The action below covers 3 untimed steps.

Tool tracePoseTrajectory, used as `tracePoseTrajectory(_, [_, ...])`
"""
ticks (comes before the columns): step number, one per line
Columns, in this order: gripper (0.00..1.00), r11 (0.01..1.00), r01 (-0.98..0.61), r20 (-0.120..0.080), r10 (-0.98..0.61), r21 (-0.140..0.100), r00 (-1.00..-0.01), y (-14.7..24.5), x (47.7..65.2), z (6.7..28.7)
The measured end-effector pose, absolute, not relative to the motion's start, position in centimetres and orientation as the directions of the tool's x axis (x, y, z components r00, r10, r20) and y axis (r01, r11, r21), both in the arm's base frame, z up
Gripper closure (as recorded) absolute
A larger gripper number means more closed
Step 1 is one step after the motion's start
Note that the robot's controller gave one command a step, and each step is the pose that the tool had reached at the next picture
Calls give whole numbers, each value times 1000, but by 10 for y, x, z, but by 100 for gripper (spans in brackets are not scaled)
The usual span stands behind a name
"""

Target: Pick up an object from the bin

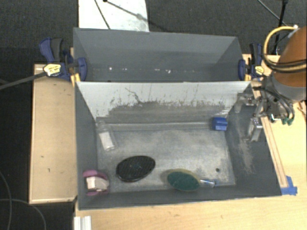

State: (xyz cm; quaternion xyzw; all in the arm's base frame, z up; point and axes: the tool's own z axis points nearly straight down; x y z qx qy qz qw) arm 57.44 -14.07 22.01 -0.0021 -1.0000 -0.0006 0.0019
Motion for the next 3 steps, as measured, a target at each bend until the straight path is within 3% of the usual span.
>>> tracePoseTrajectory(1, [0, 1000, -7, 6, -7, 2, -1000, -132, 475, 182])
tracePoseTrajectory(2, [0, 974, 225, 1, 225, 4, -974, 8, 513, 121])
tracePoseTrajectory(3, [0, 971, 241, -7, 241, 1, -971, 28, 480, 80])
